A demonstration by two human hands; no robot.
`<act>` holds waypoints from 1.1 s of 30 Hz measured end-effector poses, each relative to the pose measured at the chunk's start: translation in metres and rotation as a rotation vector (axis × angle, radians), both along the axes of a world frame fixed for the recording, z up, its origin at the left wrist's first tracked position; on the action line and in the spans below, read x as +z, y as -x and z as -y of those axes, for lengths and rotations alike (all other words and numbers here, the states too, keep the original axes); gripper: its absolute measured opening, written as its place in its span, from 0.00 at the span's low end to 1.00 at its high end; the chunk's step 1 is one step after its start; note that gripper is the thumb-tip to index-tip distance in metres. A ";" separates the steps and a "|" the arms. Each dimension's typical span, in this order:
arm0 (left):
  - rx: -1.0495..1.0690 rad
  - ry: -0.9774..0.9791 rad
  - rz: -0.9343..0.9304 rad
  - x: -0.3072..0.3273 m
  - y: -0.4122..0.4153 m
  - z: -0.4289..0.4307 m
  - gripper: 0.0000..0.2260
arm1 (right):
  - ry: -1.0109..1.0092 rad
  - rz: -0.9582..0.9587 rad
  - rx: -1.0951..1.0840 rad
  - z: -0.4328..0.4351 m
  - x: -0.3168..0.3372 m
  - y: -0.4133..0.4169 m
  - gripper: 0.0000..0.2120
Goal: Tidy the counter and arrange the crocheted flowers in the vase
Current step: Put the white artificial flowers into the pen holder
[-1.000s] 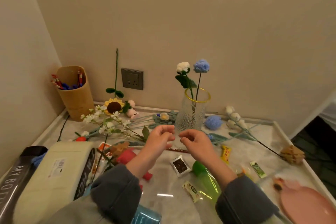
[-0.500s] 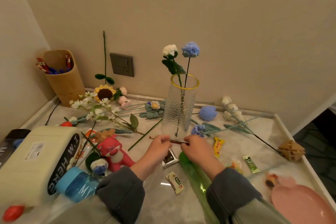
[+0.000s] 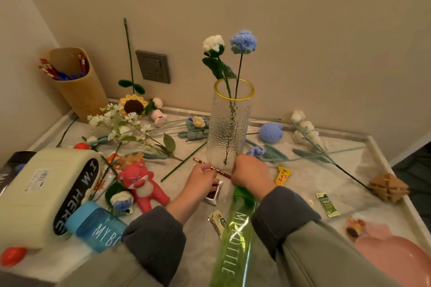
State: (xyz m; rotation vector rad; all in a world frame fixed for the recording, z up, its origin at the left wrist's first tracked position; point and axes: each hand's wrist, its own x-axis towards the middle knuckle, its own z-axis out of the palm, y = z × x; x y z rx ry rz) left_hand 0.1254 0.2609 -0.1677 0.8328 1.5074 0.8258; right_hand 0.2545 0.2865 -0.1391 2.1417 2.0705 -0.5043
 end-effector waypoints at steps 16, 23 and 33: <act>0.163 -0.342 0.255 0.067 -0.006 0.007 0.09 | -0.061 -0.705 0.051 0.023 0.067 -0.017 0.02; 0.134 -0.434 0.325 0.076 -0.051 0.017 0.08 | -0.216 -0.748 -0.216 0.060 0.072 -0.067 0.05; 0.062 -0.383 0.396 0.068 -0.078 0.037 0.10 | -0.203 -0.738 -0.348 0.089 0.048 -0.092 0.08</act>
